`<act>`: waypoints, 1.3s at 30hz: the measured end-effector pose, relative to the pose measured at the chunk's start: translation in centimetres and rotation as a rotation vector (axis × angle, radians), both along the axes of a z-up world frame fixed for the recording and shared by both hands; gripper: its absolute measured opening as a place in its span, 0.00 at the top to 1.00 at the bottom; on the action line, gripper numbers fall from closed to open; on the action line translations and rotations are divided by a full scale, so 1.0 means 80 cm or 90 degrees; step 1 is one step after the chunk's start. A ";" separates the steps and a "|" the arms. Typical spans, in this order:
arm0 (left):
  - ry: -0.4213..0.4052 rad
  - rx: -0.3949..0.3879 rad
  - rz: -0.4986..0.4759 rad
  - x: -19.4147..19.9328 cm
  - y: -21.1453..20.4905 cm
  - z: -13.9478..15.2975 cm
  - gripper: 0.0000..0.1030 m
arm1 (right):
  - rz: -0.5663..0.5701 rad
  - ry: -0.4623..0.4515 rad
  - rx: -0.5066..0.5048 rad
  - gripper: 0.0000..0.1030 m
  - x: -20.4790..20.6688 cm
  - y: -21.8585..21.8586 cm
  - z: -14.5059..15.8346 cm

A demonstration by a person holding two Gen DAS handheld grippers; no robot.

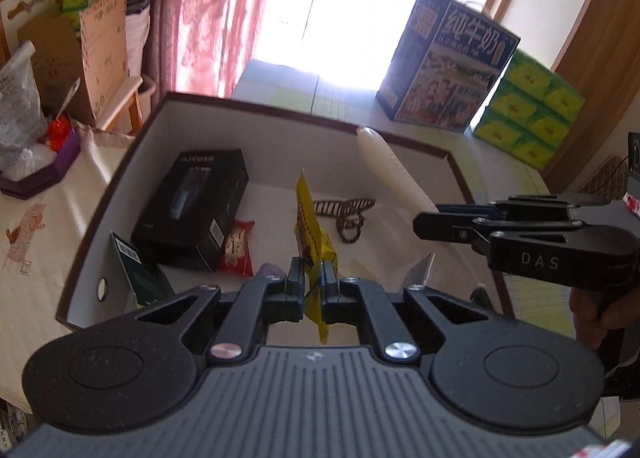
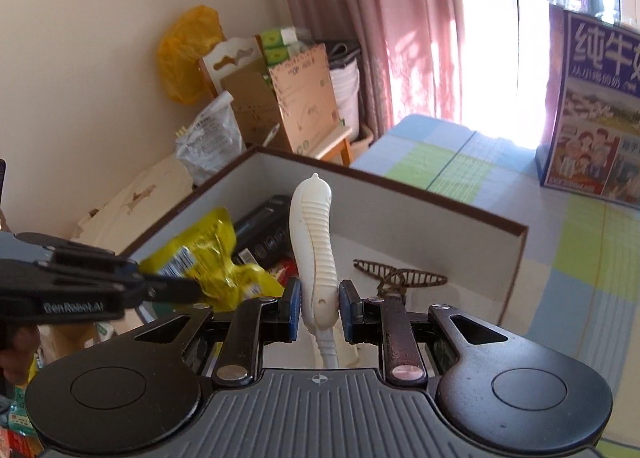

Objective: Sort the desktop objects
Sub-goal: 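Lift and carry the yellow packet and white brush over the brown box with both tools, then lower and open both tools to drop the packet and brush inside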

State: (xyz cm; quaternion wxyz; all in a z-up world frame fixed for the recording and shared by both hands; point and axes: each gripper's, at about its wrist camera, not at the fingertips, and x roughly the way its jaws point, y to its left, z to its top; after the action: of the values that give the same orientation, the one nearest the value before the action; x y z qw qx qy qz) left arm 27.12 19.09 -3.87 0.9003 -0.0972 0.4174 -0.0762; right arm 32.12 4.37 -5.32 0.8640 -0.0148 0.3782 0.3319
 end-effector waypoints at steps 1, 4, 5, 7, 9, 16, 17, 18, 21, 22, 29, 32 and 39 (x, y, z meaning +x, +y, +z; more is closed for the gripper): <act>0.006 -0.002 -0.003 0.003 0.001 -0.004 0.96 | -0.001 0.004 -0.005 0.83 0.003 0.004 -0.004; 0.026 -0.005 -0.006 0.012 0.005 -0.017 0.96 | -0.003 0.019 -0.016 0.83 0.010 0.011 -0.015; 0.032 -0.004 -0.005 0.016 0.007 -0.021 0.96 | -0.004 0.024 -0.019 0.83 0.011 0.012 -0.019; 0.040 -0.007 -0.007 0.020 0.010 -0.026 0.95 | -0.004 0.032 -0.027 0.83 0.014 0.016 -0.025; 0.042 -0.007 -0.003 0.024 0.014 -0.028 0.91 | -0.005 0.040 -0.031 0.83 0.016 0.018 -0.032; 0.027 0.003 -0.001 0.029 0.021 -0.020 0.84 | 0.000 0.061 -0.046 0.83 0.020 0.033 -0.046; 0.026 0.002 0.000 0.029 0.023 -0.019 0.84 | 0.002 0.063 -0.049 0.83 0.021 0.037 -0.049; 0.026 0.001 0.002 0.029 0.024 -0.019 0.84 | 0.004 0.065 -0.051 0.83 0.023 0.039 -0.051; 0.029 0.009 0.010 0.030 0.027 -0.018 0.77 | 0.010 0.069 -0.059 0.83 0.021 0.043 -0.057; 0.029 0.012 0.013 0.030 0.028 -0.017 0.76 | 0.012 0.070 -0.061 0.83 0.022 0.045 -0.058; 0.034 0.021 0.019 0.033 0.033 -0.015 0.66 | 0.016 0.072 -0.070 0.83 0.026 0.058 -0.065; 0.034 0.027 0.022 0.036 0.035 -0.015 0.64 | 0.016 0.069 -0.072 0.83 0.029 0.066 -0.066; 0.038 0.042 0.046 0.043 0.041 -0.010 0.48 | -0.001 0.055 -0.051 0.81 0.041 0.078 -0.065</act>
State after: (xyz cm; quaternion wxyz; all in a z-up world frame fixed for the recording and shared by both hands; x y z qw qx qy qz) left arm 30.53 22.39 -4.71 0.8922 -0.0845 0.4429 -0.0271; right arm 35.40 10.60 -10.54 0.8459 -0.0346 0.4279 0.3164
